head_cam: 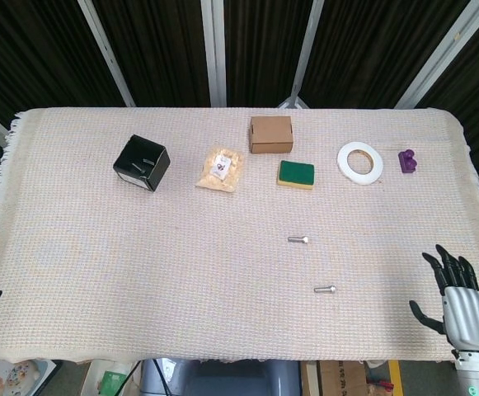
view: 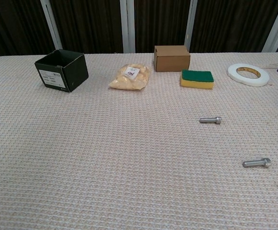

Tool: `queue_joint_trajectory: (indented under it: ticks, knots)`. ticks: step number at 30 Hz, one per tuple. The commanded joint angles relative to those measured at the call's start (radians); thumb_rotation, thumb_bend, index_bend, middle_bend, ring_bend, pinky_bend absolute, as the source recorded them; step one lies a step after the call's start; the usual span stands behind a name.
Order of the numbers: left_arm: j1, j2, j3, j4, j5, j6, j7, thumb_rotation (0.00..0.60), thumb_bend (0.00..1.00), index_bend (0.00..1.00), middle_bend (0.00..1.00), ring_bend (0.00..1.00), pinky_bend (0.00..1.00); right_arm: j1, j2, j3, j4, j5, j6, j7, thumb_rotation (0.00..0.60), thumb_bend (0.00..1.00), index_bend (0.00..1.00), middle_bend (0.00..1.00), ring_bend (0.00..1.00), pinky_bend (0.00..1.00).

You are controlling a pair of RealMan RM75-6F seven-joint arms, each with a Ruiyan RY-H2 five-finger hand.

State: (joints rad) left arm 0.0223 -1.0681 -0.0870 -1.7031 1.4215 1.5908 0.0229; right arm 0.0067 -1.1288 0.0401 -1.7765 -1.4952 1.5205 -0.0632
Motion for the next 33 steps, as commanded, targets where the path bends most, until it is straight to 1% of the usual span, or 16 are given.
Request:
queue_joint_trajectory:
  ticks: [1, 5, 8, 12, 17, 22, 26, 33]
  knots:
    - [0.002, 0.000, -0.001, -0.004, 0.000, 0.005, -0.002, 0.600, 0.12, 0.05, 0.04, 0.00, 0.15, 0.006, -0.006, -0.004, 0.004, -0.006, -0.011, -0.013, 0.600, 0.26, 0.16, 0.04, 0.09, 0.03]
    - [0.002, -0.001, 0.001, -0.004, 0.006, 0.007, 0.001, 0.600, 0.12, 0.05, 0.04, 0.00, 0.15, 0.019, -0.020, -0.002, -0.011, 0.005, -0.036, -0.021, 0.600, 0.26, 0.17, 0.04, 0.09, 0.04]
    - [0.001, -0.002, 0.002, -0.006, 0.007, 0.004, 0.007, 0.600, 0.12, 0.05, 0.04, 0.00, 0.15, 0.039, -0.030, 0.002, -0.033, 0.017, -0.070, -0.050, 0.600, 0.26, 0.18, 0.04, 0.09, 0.04]
    - [0.000, -0.003, 0.002, -0.005, 0.007, 0.003, 0.008, 0.600, 0.12, 0.05, 0.04, 0.00, 0.15, 0.075, -0.064, 0.009, -0.078, 0.047, -0.129, -0.135, 0.600, 0.26, 0.20, 0.04, 0.09, 0.04]
    - [0.001, 0.000, 0.002, -0.003, 0.005, 0.003, 0.002, 0.600, 0.12, 0.05, 0.04, 0.00, 0.15, 0.119, -0.129, 0.023, -0.126, 0.132, -0.207, -0.225, 0.600, 0.26, 0.21, 0.04, 0.09, 0.04]
    - [0.000, 0.001, 0.000, -0.002, -0.001, 0.000, -0.002, 0.600, 0.12, 0.05, 0.04, 0.00, 0.15, 0.163, -0.198, 0.044, -0.125, 0.200, -0.251, -0.314, 0.600, 0.26, 0.24, 0.04, 0.09, 0.04]
    - [-0.002, 0.000, 0.000, -0.002, -0.001, -0.002, 0.002, 0.600, 0.12, 0.05, 0.04, 0.00, 0.15, 0.183, -0.237, 0.048, -0.119, 0.225, -0.262, -0.368, 0.600, 0.26, 0.27, 0.04, 0.09, 0.04]
    - [-0.001, -0.001, 0.001, -0.004, 0.002, 0.000, 0.007, 0.600, 0.12, 0.05, 0.04, 0.00, 0.15, 0.227, -0.304, 0.059, -0.096, 0.289, -0.296, -0.449, 0.600, 0.26, 0.35, 0.04, 0.09, 0.05]
